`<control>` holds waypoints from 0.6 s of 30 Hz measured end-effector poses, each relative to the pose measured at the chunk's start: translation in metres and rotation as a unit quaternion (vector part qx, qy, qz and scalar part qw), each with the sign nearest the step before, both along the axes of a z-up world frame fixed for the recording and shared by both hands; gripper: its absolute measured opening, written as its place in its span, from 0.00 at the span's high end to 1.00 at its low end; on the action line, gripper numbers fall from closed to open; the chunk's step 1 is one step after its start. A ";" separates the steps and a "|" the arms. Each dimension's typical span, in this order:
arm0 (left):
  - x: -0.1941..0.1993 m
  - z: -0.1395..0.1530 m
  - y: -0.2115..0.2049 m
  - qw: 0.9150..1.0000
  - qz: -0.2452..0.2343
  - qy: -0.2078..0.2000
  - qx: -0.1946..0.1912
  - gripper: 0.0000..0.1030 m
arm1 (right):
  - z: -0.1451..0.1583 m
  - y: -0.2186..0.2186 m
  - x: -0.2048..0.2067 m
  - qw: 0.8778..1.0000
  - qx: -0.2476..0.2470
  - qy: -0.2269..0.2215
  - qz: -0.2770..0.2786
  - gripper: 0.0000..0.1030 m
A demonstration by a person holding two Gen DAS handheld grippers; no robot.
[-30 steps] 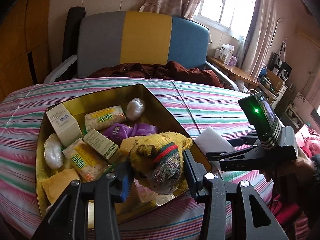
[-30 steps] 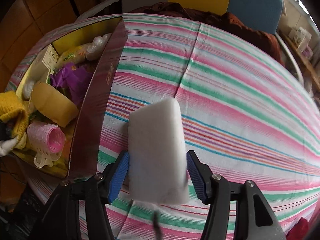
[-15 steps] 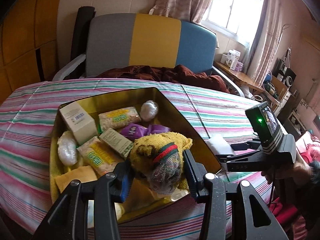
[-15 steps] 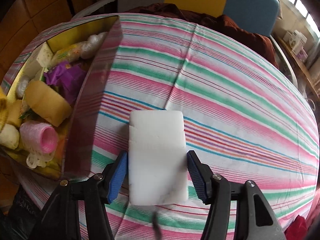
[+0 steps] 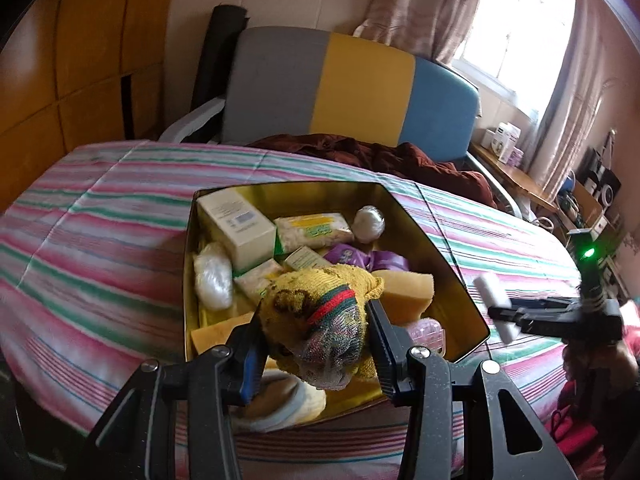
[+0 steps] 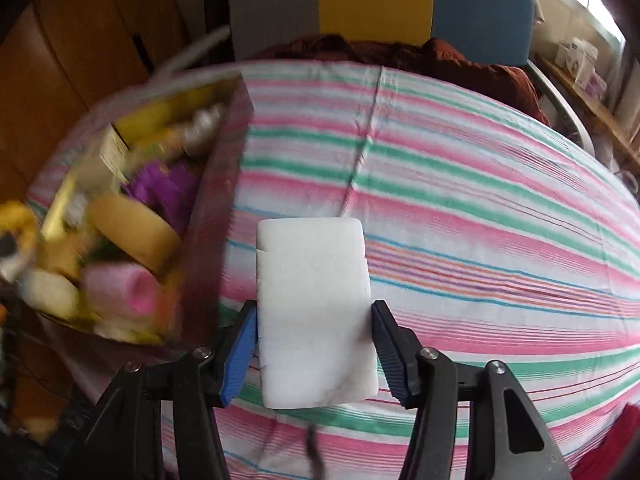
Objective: Organize objects
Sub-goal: 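Carry the glove and foam block into the gold tray, opening both grippers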
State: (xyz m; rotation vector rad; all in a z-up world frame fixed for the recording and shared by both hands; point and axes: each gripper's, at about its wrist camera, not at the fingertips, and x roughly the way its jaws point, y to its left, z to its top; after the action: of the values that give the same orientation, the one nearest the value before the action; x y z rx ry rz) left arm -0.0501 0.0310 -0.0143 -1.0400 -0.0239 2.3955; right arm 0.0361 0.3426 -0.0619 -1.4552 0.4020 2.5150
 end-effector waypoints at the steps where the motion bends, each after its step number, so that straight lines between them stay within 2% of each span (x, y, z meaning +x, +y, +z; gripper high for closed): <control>1: 0.000 -0.001 0.000 1.000 -0.001 -0.003 0.001 0.55 | 0.008 -0.004 0.000 1.000 -0.003 0.010 0.001 0.45; 7: 0.005 -0.008 0.019 1.000 -0.025 -0.009 -0.004 0.55 | 0.034 -0.039 -0.022 0.998 -0.015 0.046 0.048 0.45; 13: -0.004 -0.015 0.036 0.999 -0.026 -0.012 -0.014 0.53 | 0.039 -0.070 -0.063 0.994 -0.004 0.041 0.097 0.45; 18: -0.014 -0.022 0.048 0.999 -0.024 -0.013 -0.025 0.53 | 0.036 -0.072 -0.105 0.994 -0.003 0.033 0.108 0.45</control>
State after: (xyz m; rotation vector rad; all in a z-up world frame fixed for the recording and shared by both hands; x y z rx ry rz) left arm -0.0641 0.0787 -0.0363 -1.0820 0.0506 2.3508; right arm -0.0684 0.2702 -0.0260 -1.4932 0.2751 2.7373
